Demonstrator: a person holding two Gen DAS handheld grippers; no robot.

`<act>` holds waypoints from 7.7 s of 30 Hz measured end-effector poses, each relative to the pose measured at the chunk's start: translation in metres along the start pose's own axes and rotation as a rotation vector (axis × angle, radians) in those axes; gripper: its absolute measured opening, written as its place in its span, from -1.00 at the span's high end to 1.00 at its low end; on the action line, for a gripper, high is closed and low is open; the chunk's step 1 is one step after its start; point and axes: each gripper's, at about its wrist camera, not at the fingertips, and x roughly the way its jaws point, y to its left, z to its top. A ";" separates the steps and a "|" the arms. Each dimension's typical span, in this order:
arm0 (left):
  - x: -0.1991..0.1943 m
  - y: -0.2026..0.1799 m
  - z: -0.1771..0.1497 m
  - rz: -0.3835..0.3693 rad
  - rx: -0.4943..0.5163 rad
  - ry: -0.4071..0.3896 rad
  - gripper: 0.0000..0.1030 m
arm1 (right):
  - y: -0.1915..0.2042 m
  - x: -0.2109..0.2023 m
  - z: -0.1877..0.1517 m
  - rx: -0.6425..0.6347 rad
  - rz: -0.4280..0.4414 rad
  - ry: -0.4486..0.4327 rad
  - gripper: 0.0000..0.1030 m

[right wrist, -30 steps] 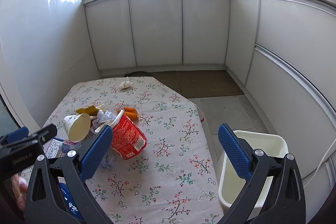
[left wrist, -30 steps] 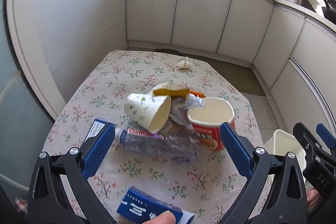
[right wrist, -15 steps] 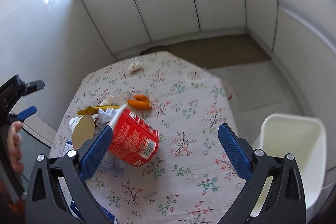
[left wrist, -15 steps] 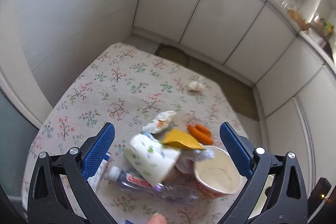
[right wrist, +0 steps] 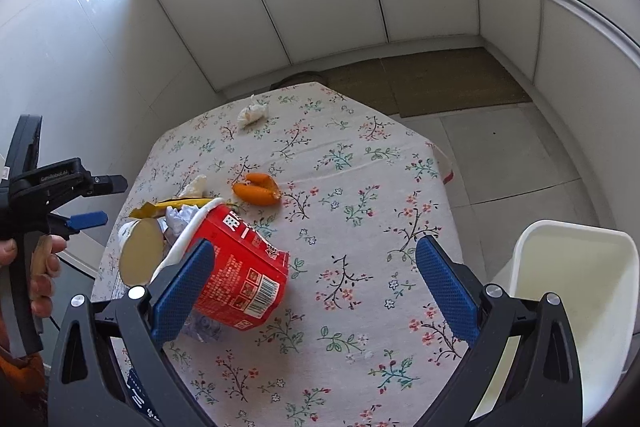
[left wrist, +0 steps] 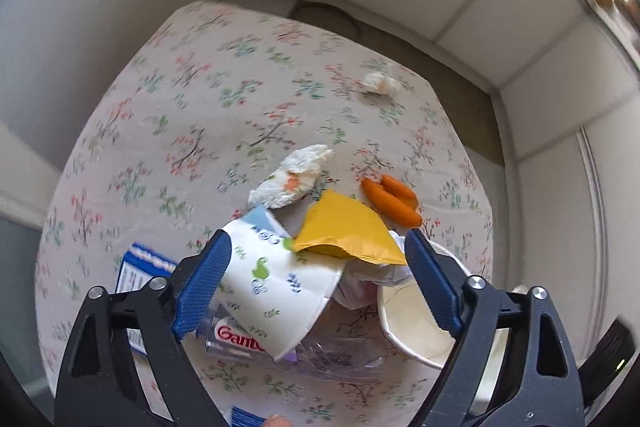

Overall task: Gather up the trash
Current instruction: 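Grasp the yellow wrapper with the left gripper while the right tool moves toward the tissue, then grasp the white tissue ball with the right gripper, then drop the tissue into the white bin with the right gripper while the left drops the yellow wrapper, then grasp the white paper cup with the left gripper while the right grasps the blue box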

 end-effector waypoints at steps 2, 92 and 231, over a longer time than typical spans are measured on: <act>0.003 -0.012 -0.002 0.045 0.094 0.003 -0.51 | -0.001 0.002 0.001 0.004 0.011 0.007 -0.89; -0.068 0.064 0.004 -0.226 -0.001 -0.326 0.90 | 0.077 0.148 0.229 -0.030 -0.258 0.029 -0.36; -0.014 -0.232 -0.167 -0.149 0.535 -0.160 -0.61 | -0.155 -0.148 -0.062 0.204 -0.623 -0.260 -0.83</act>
